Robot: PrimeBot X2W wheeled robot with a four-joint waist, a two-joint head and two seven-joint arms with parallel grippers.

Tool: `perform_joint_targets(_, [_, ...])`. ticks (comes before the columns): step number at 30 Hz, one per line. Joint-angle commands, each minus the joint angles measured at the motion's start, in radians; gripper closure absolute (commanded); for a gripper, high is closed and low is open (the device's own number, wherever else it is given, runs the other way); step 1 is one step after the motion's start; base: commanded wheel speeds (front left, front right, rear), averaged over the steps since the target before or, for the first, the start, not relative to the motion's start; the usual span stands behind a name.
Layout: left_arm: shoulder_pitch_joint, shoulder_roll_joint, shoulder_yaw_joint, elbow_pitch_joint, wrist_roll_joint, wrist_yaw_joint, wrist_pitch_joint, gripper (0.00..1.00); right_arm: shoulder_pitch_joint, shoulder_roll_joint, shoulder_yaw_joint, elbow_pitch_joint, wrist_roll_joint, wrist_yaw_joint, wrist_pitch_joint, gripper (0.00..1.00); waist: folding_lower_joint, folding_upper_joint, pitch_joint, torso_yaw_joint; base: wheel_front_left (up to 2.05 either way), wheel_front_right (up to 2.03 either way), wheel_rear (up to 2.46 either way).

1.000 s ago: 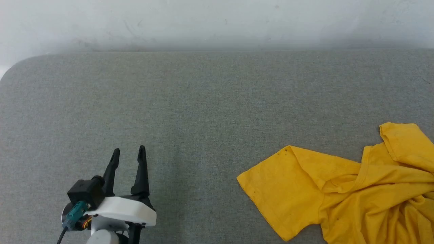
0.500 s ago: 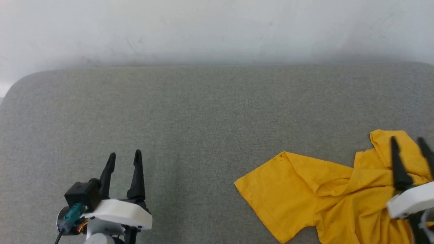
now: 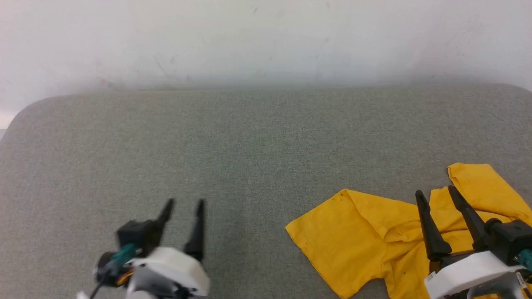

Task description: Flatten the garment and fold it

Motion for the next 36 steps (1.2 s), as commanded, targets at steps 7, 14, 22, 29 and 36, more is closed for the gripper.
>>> perform_joint_targets(7, [-0.196, -0.054, -0.222, 0.055, 0.023, -0.138, 0.272, 0.00, -0.008, 0.018, 0.016, -0.025, -0.020, -0.001, 0.009, 0.00, 0.0001, -0.0001, 0.051, -0.016, 0.00, 0.00, 0.00])
perform_joint_targets(14, [-0.350, -0.085, -0.338, 0.198, 0.044, -0.199, 0.466, 0.00, -0.042, 0.023, 0.034, -0.031, -0.023, -0.001, 0.014, 0.00, 0.0001, -0.0001, 0.106, -0.074, 0.00, 0.00, 0.00])
perform_joint_targets(22, [-0.407, -0.080, -0.461, 0.347, 0.025, -0.234, 0.681, 0.23, -0.048, 0.036, 0.013, -0.022, -0.016, -0.001, 0.003, 0.00, 0.0001, -0.0001, 0.136, -0.115, 0.00, 0.00, 0.00])
perform_joint_targets(29, [-0.404, -0.048, -0.506, 0.316, -0.057, -0.242, 0.739, 1.00, -0.040, 0.048, -0.015, -0.018, -0.003, -0.001, -0.004, 0.00, 0.0001, -0.0001, 0.129, -0.114, 0.00, 0.00, 0.00])
perform_joint_targets(36, [-0.325, 0.086, -0.347, 0.103, -0.118, -0.163, 0.637, 1.00, -0.026, 0.055, -0.061, -0.036, -0.006, -0.001, 0.000, 0.00, 0.0001, -0.0001, 0.118, -0.080, 0.00, 0.00, 0.00])
